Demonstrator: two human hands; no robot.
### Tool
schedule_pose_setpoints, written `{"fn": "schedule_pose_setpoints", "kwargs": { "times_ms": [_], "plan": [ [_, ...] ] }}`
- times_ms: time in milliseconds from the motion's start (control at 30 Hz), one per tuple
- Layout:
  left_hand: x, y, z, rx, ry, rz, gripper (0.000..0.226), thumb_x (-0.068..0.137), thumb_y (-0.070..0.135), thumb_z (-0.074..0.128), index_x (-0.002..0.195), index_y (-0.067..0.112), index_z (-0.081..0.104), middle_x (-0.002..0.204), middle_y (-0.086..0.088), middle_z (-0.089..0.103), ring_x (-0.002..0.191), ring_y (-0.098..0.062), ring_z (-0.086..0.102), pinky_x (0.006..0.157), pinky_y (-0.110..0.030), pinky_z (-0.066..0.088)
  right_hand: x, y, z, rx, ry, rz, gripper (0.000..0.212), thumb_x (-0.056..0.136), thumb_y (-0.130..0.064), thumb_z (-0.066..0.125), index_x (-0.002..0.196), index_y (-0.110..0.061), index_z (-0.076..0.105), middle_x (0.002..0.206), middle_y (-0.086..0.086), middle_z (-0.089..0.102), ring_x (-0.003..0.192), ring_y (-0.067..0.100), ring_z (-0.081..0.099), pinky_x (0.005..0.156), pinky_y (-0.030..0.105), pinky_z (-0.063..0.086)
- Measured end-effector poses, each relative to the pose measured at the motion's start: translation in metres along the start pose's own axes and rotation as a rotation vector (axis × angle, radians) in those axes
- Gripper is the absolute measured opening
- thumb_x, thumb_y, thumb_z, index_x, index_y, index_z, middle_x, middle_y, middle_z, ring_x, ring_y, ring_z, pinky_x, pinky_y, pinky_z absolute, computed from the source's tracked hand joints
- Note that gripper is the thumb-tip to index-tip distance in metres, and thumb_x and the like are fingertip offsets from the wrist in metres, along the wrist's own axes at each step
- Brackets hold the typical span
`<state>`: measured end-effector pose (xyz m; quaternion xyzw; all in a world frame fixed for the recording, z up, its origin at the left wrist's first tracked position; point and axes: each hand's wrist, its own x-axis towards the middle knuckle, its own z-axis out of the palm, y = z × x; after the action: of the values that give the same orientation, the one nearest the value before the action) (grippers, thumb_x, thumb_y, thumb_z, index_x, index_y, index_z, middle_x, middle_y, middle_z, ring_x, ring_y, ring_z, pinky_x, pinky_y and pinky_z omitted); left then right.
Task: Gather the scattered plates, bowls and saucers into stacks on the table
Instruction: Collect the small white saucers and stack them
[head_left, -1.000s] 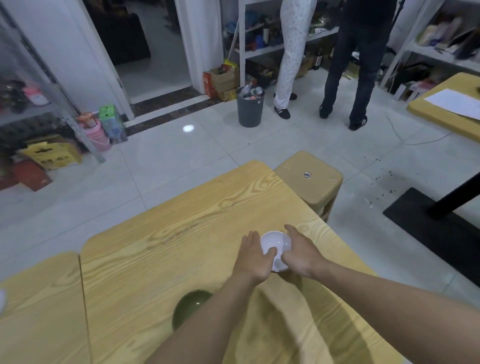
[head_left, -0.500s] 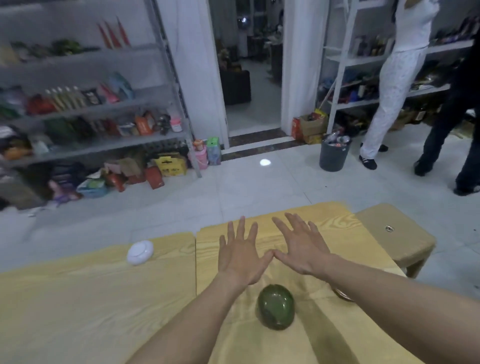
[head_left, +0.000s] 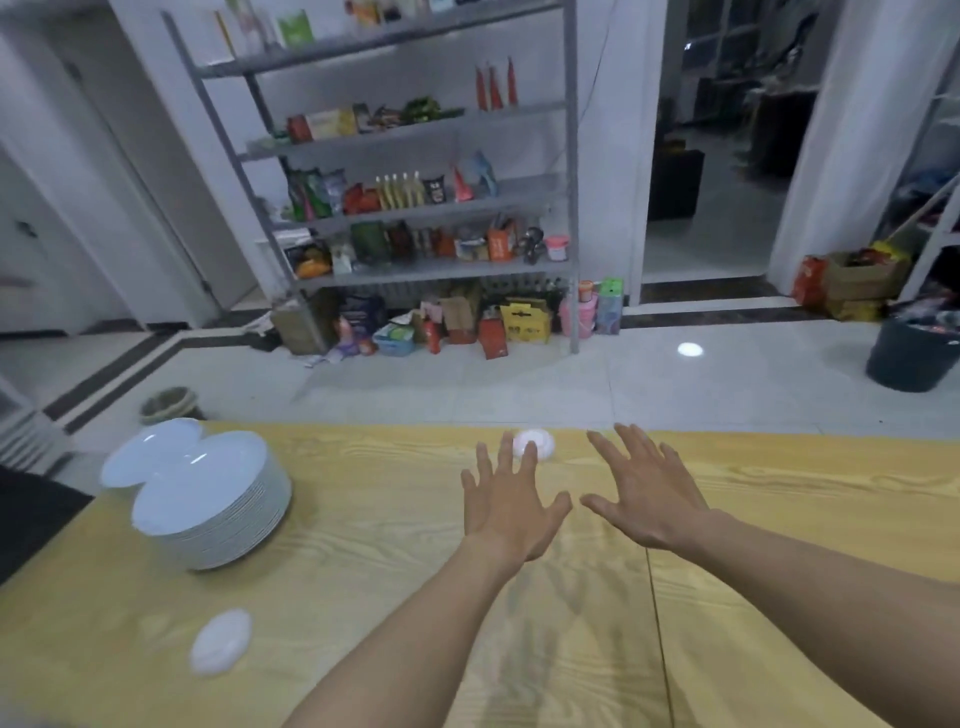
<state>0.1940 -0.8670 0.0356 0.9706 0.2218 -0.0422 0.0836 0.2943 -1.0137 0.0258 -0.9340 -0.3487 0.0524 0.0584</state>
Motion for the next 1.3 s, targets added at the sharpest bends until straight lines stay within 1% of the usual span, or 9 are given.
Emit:
{"fn": "schedule_pose_setpoints", "kwargs": {
  "times_ms": [367,467,567,633,700,767,1000,1167,1300],
  "plan": [
    [0.055,-0.057,0.005,-0.073,0.012,-0.036,0.077,0.093,0.064,0.034,0.156,0.028,0.008,0.163,0.005,-0.014,0.150,-0.030,-0.011,0.118,-0.055,0.009,0.070,-0.030,0.011,0.117,-0.014,0.027,0.081,0.092,-0.062,0.044,0.156,-0.027,0.007,0.163,0.005,0.007,0.151,0.021,0.006,0.116,0.040,0.024],
    [0.079,-0.061,0.014,-0.139,-0.019,-0.055,0.077,0.093,0.063,0.036,0.156,0.028,0.010,0.164,0.004,-0.010,0.150,-0.029,-0.006,0.117,-0.053,0.015,0.090,-0.027,0.015,0.320,-0.049,0.144,0.082,0.091,-0.057,0.052,0.155,-0.026,0.012,0.162,0.004,0.014,0.149,0.021,0.015,0.113,0.040,0.029],
    [0.113,-0.063,0.019,-0.440,-0.075,-0.226,0.069,0.092,0.054,0.045,0.151,0.021,0.028,0.157,-0.007,0.023,0.141,-0.029,0.029,0.109,-0.043,0.035,0.113,-0.026,0.024,0.829,-0.095,0.426,0.078,0.087,-0.047,0.065,0.151,-0.022,0.028,0.150,0.007,0.038,0.136,0.025,0.040,0.101,0.035,0.038],
    [0.143,-0.066,0.022,-0.803,-0.117,-0.458,0.055,0.092,0.047,0.047,0.134,0.012,0.048,0.130,-0.011,0.050,0.115,-0.031,0.053,0.093,-0.039,0.048,0.131,-0.025,0.031,1.114,-0.147,0.634,0.064,0.087,-0.043,0.067,0.140,-0.015,0.043,0.128,0.009,0.054,0.113,0.026,0.055,0.091,0.037,0.044],
    [0.169,-0.071,0.025,-1.133,-0.208,-0.647,0.046,0.092,0.040,0.049,0.123,0.006,0.053,0.104,-0.011,0.055,0.086,-0.029,0.057,0.077,-0.037,0.051,0.146,-0.022,0.041,1.276,-0.195,0.763,0.044,0.089,-0.038,0.067,0.122,-0.011,0.055,0.107,0.009,0.059,0.095,0.024,0.059,0.087,0.041,0.049],
    [0.193,-0.078,0.032,-1.272,-0.319,-0.706,0.041,0.094,0.036,0.050,0.121,0.005,0.051,0.102,-0.012,0.051,0.081,-0.028,0.052,0.075,-0.037,0.047,0.161,-0.019,0.053,1.356,-0.213,0.848,0.030,0.090,-0.035,0.065,0.111,-0.014,0.058,0.102,0.009,0.060,0.089,0.023,0.061,0.090,0.044,0.050],
    [0.269,-0.083,0.069,-1.292,-0.483,-0.712,0.030,0.093,0.031,0.053,0.114,0.009,0.051,0.099,-0.009,0.047,0.083,-0.028,0.047,0.079,-0.040,0.046,0.224,-0.015,0.101,1.369,-0.186,0.994,0.034,0.090,-0.030,0.067,0.116,-0.011,0.057,0.114,0.011,0.056,0.094,0.024,0.058,0.089,0.044,0.050],
    [0.309,-0.084,0.102,-1.170,-0.479,-0.686,0.020,0.090,0.025,0.056,0.105,0.011,0.051,0.088,-0.004,0.048,0.089,-0.028,0.051,0.075,-0.036,0.049,0.266,-0.016,0.132,1.321,-0.145,1.005,0.026,0.088,-0.020,0.070,0.108,-0.008,0.058,0.097,0.005,0.056,0.095,0.025,0.055,0.082,0.039,0.050],
    [0.336,-0.086,0.131,-1.106,-0.502,-0.666,0.030,0.082,0.020,0.058,0.109,0.007,0.058,0.102,-0.010,0.055,0.080,-0.028,0.058,0.062,-0.030,0.045,0.286,-0.015,0.153,1.331,-0.160,1.038,0.023,0.085,-0.014,0.073,0.093,-0.011,0.052,0.087,0.003,0.048,0.076,0.022,0.048,0.059,0.032,0.044]
  ]
}}
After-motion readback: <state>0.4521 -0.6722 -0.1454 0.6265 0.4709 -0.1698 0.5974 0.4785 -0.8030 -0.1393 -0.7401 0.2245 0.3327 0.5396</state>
